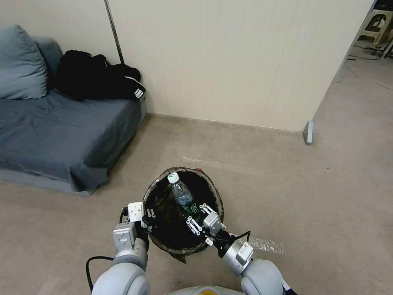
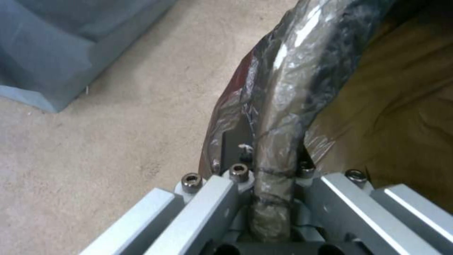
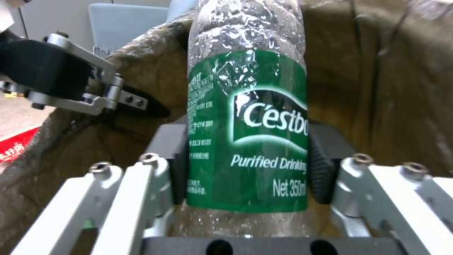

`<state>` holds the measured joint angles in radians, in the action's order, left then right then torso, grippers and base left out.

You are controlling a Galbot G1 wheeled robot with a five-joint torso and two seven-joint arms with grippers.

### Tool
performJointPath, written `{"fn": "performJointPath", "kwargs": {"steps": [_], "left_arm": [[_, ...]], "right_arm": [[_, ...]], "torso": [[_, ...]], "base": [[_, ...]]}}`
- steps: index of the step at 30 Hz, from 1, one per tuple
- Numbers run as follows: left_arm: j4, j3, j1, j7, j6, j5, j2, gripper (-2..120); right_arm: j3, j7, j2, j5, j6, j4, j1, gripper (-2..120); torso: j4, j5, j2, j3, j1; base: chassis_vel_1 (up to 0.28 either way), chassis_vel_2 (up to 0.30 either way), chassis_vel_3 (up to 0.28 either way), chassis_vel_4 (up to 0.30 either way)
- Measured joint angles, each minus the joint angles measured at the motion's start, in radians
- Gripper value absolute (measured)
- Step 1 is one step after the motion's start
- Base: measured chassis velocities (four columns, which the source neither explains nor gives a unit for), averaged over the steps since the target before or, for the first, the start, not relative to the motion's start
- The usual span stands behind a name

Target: Pick up the trash bin, then pick up the garbage from the floor and place it into the trash bin.

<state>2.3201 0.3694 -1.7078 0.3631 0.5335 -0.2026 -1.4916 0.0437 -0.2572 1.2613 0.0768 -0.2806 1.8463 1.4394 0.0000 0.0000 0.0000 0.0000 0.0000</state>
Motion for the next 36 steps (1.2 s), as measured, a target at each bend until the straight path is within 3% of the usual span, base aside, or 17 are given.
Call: {"fn": "performJointPath", "kwargs": {"steps": [3,6,14,24,27,31,36], "left_arm": [[0.003,-0.002,0.002,0.0,-0.001,-0.015,-0.001,0],[0.003,-0.002,0.004,-0.003,-0.003,-0.023,-0.001,0],[-0.003,-0.006,0.007,-0.003,-0.006,-0.023,-0.002,0],[-0.049,-0.006,0.016,-0.003,-0.011,-0.016,-0.002,0],[-0.07,-0.002,0.022,-0.002,-0.015,-0.013,0.0,0],[-0.079,0.005,0.027,-0.002,-0.018,-0.013,0.002,0],[-0.081,0.017,0.032,-0.002,-0.023,-0.013,0.003,0]], "right_arm": [[-0.002,-0.002,0.003,-0.003,-0.001,0.003,0.002,57],[-0.005,-0.004,0.007,-0.011,-0.005,0.012,0.008,73],[-0.008,-0.001,0.01,-0.042,-0.029,0.076,0.024,98],[0.025,0.011,0.028,-0.09,-0.046,0.278,0.053,100],[0.091,0.073,0.063,-0.148,-0.026,0.397,0.084,100],[0.139,0.163,0.091,-0.181,0.006,0.459,0.14,100],[0.201,0.234,0.139,-0.238,-0.012,0.457,0.228,100]], "torso": [[0.0,0.0,0.0,0.0,0.0],[0.0,0.0,0.0,0.0,0.0],[0.0,0.0001,0.0,0.0,0.0],[0.0,0.0,0.0,0.0,0.0],[0.0001,-0.0001,0.0,0.0,0.0],[-0.0001,0.0,0.0,0.0,0.0],[-0.0003,0.0,0.0,0.0,0.0]], "base": [[0.0,0.0,0.0,0.0],[0.0,0.0,0.0,0.0],[0.0,0.0,0.0,0.0],[0.0,0.0,0.0,0.0],[0.0,0.0,0.0,0.0],[0.0,0.0,0.0,0.0],[0.0,0.0,0.0,0.0]]}}
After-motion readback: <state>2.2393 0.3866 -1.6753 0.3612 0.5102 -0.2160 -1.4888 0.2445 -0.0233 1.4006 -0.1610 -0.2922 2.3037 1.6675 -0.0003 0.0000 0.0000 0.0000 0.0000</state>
